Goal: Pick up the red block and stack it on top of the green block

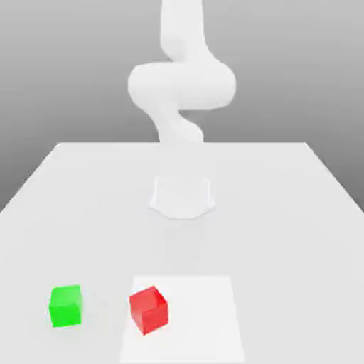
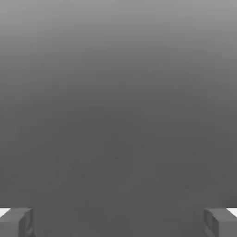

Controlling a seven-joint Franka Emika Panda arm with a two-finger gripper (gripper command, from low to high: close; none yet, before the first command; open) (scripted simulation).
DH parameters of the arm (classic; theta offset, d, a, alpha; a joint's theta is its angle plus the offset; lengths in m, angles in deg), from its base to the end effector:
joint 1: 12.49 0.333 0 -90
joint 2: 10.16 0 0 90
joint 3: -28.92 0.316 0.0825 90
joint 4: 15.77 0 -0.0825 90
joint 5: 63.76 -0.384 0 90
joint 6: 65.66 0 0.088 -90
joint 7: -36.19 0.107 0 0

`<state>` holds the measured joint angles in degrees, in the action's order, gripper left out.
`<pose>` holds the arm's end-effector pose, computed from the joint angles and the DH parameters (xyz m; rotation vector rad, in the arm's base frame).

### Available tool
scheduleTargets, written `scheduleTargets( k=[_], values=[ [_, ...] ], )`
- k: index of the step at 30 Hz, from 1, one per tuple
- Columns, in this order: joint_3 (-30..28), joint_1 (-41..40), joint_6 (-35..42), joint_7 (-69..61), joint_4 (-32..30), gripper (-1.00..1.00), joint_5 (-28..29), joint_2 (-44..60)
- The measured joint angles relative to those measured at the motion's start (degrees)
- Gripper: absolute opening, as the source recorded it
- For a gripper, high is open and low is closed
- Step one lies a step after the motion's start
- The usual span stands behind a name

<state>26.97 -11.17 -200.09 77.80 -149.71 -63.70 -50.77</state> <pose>0.3818 -0.0084 0.6637 -2.5331 0.9780 -0.9415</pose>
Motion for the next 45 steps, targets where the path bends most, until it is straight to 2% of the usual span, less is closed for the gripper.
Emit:
scheduleTargets(
  k=[10, 17, 22, 27, 28, 35, 40, 42, 45],
  values=[
    [-7.38, 4.26, -10.74, -18.07, -8.71, 0.00, -1.13, 21.08],
    [-10.51, 5.25, -18.11, -31.20, -14.70, 0.00, -2.87, 35.68],
    [-10.49, 3.96, -23.80, -39.27, -18.23, 0.00, -3.77, 46.01],
    [-6.10, 0.72, -32.12, -44.13, -17.09, 0.00, -9.28, 56.39],
    [-5.37, 0.13, -33.15, -44.61, -16.91, -1.00, -9.91, 57.63],
    [-5.36, 0.08, -32.96, -44.46, -16.93, -1.00, -9.71, 57.52],
    [-8.30, 1.78, -25.46, -40.26, -18.39, -1.00, -4.04, 48.40],
    [-10.38, -0.57, -22.31, -41.78, -17.84, -1.00, -2.72, 45.77],
    [-14.60, -9.27, -17.91, -48.10, -15.49, -1.00, -1.89, 43.73]
  ],
)
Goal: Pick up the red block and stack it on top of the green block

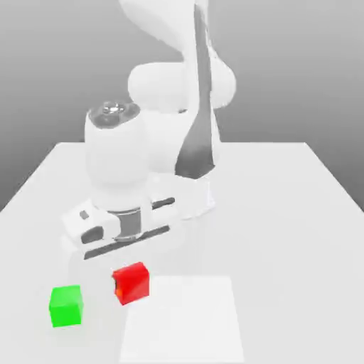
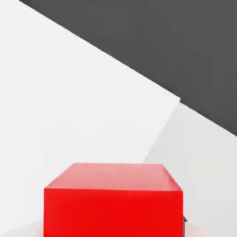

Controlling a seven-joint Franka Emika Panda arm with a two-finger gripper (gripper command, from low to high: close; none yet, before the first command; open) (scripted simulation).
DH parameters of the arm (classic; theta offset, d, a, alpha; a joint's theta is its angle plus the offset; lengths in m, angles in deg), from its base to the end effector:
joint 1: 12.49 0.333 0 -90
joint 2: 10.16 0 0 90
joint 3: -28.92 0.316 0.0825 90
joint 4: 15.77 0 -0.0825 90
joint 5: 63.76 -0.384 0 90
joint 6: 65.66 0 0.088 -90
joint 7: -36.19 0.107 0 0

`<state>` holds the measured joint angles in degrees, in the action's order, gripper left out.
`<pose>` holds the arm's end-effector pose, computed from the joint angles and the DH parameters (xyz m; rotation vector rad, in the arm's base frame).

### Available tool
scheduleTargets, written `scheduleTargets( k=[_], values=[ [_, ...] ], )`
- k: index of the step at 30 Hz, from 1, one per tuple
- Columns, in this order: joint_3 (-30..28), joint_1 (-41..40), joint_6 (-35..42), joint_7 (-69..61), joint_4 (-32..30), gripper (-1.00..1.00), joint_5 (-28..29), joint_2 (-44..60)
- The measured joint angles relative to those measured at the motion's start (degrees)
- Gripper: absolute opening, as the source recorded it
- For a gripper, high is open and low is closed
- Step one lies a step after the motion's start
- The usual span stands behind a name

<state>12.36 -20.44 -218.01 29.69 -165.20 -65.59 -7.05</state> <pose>0.3973 -0.1836 0.2351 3.0953 -0.5349 -0.0016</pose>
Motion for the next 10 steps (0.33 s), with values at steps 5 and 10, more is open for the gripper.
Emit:
scheduleTargets(
  k=[5, 10],
  values=[
    [0.91, -3.68, -4.01, -7.24, 1.78, -1.00, -4.60, 6.09],
    [2.45, -4.80, -7.06, -9.10, 1.99, 1.00, -7.05, 9.53]
  ],
)
